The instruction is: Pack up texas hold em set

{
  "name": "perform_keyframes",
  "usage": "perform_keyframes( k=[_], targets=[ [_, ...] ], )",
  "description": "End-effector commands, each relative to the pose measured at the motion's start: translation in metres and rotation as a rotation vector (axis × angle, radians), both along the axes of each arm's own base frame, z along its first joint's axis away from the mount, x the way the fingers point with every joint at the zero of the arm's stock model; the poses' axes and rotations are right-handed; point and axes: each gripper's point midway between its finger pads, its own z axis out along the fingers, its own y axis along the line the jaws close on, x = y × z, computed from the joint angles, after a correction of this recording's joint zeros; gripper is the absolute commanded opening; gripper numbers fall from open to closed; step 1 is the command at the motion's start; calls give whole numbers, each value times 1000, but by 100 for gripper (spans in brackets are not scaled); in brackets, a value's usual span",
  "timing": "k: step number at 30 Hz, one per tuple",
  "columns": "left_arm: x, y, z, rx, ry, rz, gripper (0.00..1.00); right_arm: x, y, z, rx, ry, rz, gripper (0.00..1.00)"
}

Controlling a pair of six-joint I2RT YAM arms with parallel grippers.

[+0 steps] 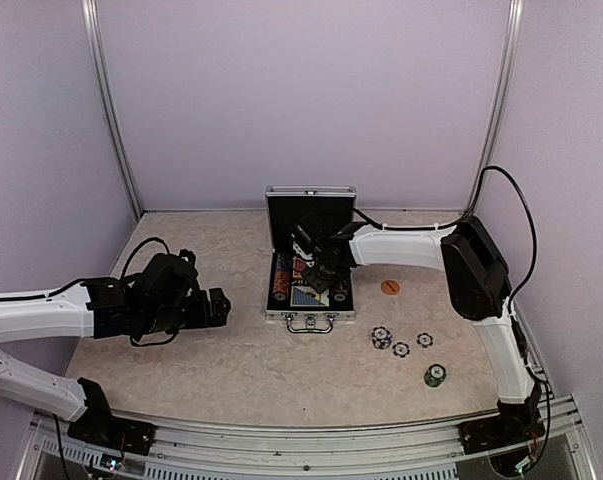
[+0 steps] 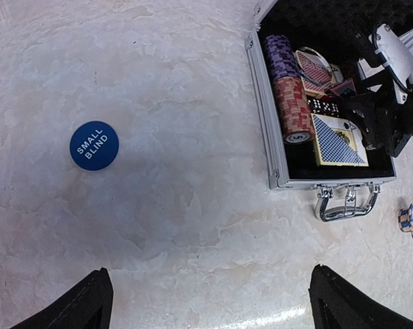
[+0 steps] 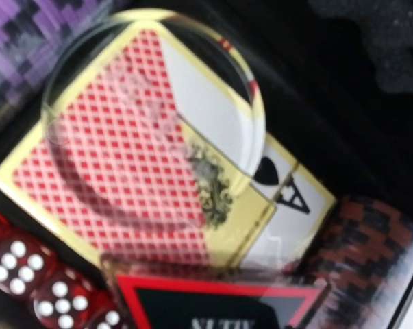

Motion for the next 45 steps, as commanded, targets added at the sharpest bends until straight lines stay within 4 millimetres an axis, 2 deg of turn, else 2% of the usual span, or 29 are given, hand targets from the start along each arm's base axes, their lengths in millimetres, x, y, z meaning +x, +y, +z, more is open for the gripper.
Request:
perform_keyframes(
  k=[1, 5, 11, 18, 26, 36, 45],
  targets=[
    [1, 0, 1, -5, -8, 0, 99, 5, -9, 9, -20, -4, -14, 45],
    [-1, 2, 0, -7, -8, 1, 99, 13, -11, 16, -26, -18, -24, 40],
    [-1, 2, 0, -7, -9, 2, 99, 24, -18, 18, -19, -28, -48, 39],
    [-1, 3, -1, -5, -8, 3, 99, 26, -12, 17, -5, -21, -38, 40],
    [-1, 4, 0, -6, -13, 6, 99, 15, -8, 25, 6, -26, -6, 44],
    [-1, 3, 0, -10, -11, 3, 99, -1, 2, 7, 17, 40, 37, 46],
    [-1, 4, 1, -12, -12, 5, 99, -5, 8, 12, 67, 59, 45, 46]
  ],
)
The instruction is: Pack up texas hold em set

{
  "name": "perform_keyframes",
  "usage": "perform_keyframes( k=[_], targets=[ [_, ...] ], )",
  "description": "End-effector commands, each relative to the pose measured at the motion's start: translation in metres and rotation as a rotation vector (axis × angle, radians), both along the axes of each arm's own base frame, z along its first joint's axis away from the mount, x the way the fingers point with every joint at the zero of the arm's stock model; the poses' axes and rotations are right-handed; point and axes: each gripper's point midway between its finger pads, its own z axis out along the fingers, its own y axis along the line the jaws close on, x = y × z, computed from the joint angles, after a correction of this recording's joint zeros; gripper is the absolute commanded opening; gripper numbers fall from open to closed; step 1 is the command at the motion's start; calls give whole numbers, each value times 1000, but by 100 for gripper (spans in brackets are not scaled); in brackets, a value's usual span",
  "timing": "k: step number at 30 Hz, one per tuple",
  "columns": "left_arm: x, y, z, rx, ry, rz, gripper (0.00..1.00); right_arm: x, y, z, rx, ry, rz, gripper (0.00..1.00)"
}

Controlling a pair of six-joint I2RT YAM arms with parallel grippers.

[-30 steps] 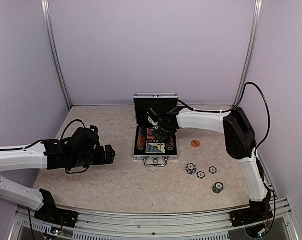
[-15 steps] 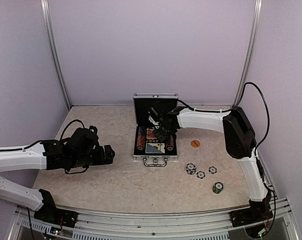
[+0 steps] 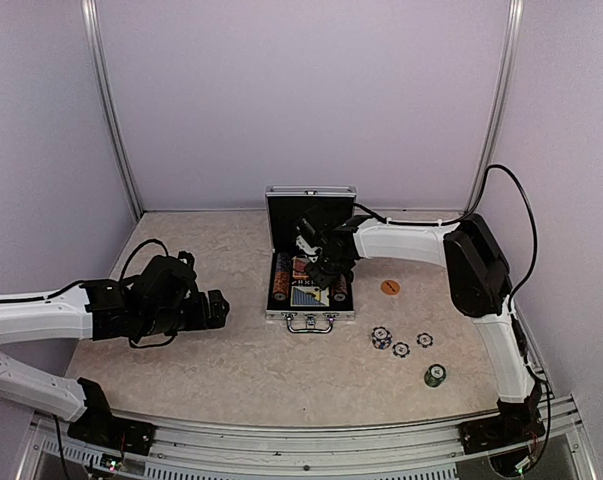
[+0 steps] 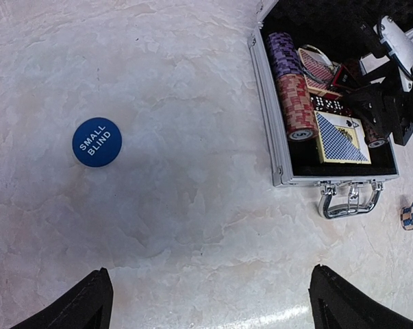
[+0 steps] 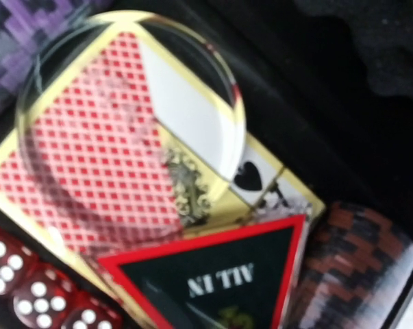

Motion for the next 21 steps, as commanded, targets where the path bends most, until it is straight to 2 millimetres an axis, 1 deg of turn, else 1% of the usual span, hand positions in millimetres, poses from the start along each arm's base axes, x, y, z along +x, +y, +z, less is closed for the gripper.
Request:
perform_keyframes(
  k=[1, 11, 17, 21],
  targets=[
    [1, 1, 3, -13, -13, 5, 99, -8, 10, 12, 55, 11, 18, 46],
    [1, 0, 6, -15, -17, 0, 99, -10, 11, 11, 58, 23, 19, 46],
    [2, -1, 8, -18, -20, 1, 99, -3, 3, 13, 17, -14, -17, 47],
    [2, -2, 9, -21, -20, -2, 99, 6, -7, 17, -28, -59, -63, 47]
  ],
)
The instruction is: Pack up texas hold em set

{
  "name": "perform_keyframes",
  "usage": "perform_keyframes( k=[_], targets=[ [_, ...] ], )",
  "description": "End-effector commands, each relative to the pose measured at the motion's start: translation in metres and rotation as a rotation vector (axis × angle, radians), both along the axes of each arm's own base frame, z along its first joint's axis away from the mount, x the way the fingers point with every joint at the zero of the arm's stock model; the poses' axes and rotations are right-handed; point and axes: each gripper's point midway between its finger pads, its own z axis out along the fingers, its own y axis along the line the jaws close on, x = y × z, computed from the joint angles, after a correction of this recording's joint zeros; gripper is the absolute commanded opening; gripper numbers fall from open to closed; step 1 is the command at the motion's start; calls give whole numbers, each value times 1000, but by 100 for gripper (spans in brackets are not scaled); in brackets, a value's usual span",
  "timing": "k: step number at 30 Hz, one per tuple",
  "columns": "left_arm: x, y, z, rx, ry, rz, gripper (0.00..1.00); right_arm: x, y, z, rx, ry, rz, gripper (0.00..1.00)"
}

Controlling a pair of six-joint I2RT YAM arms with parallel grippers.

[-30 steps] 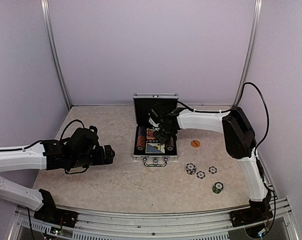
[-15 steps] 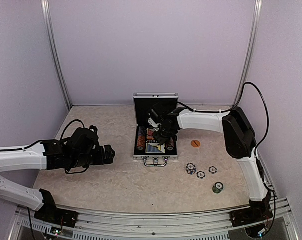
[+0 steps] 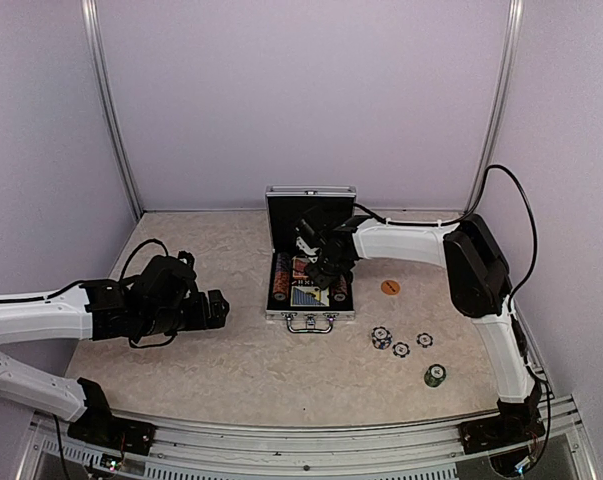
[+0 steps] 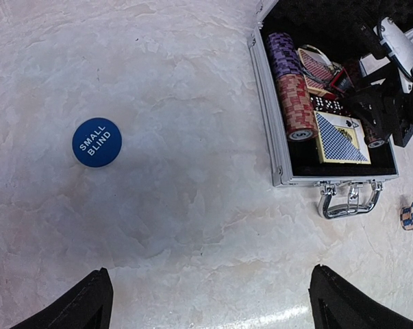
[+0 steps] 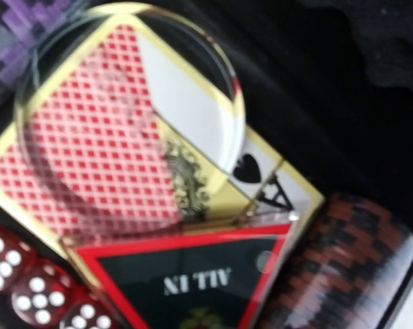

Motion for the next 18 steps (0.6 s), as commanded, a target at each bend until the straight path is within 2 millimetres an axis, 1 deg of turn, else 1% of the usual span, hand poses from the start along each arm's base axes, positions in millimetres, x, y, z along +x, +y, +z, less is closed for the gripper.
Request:
perform_keyframes(
  k=[1, 7, 11, 18],
  targets=[
    [3, -2, 8, -21, -18, -2, 99, 8, -7, 18, -33, -65, -50, 47],
    [3, -3, 11, -23, -20, -2, 99, 10, -4, 21, -27, -71, -43, 47],
    [3, -3, 11, -23, -20, -1, 99, 6, -1, 23, -5, -57, -25, 48],
    [3, -2, 10, -21, -21, 2, 99, -7, 3, 43, 32, -68, 4, 54]
  ],
)
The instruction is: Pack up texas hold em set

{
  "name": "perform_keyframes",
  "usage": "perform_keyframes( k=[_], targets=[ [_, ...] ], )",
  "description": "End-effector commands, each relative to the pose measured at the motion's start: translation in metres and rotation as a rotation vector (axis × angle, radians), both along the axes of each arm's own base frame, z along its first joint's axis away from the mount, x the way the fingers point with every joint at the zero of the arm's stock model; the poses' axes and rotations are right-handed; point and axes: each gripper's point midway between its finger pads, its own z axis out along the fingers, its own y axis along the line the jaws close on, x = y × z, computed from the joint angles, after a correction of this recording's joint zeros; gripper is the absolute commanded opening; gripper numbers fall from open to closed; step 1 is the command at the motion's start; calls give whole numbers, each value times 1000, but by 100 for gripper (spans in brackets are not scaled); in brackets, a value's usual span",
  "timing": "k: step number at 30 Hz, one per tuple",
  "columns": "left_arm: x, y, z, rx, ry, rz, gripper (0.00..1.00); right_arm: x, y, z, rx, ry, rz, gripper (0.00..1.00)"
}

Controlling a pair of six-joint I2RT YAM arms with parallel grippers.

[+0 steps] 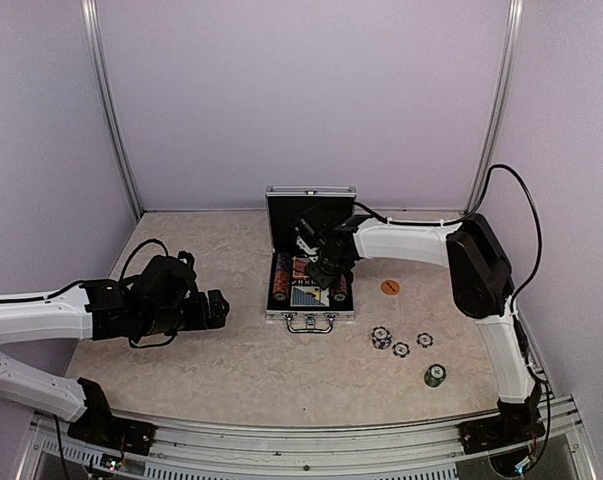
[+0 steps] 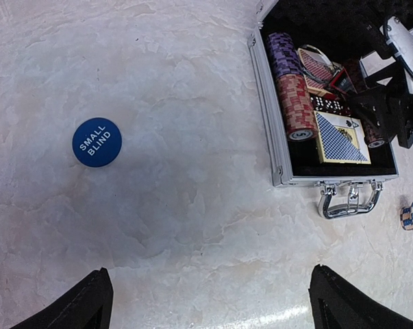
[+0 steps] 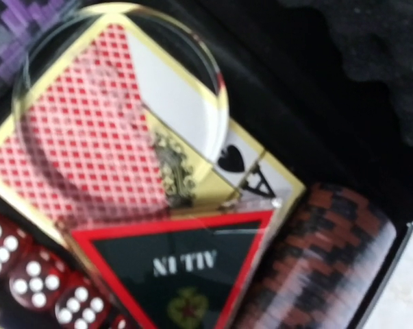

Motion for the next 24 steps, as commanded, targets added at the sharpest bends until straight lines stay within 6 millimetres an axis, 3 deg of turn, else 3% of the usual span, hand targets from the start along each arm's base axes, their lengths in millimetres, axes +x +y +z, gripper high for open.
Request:
perform_keyframes(
  k=[1, 4, 13, 19, 24],
  targets=[
    [3, -2, 10, -21, -20, 1, 99, -8, 7, 39, 57, -46, 19, 55],
    [3, -3, 10, -25, -19, 0, 99, -14, 8, 50, 71, -58, 23, 60],
    [2, 0, 11, -22, -25, 6, 99, -55, -5, 85, 107, -97, 6, 94],
    [3, -1, 14, -26, -34, 0, 99, -87, -31, 105, 169, -53, -50, 100],
    [3, -5, 14, -29, -38, -13, 99, -110, -61, 104, 170, 4, -132, 100]
  ],
)
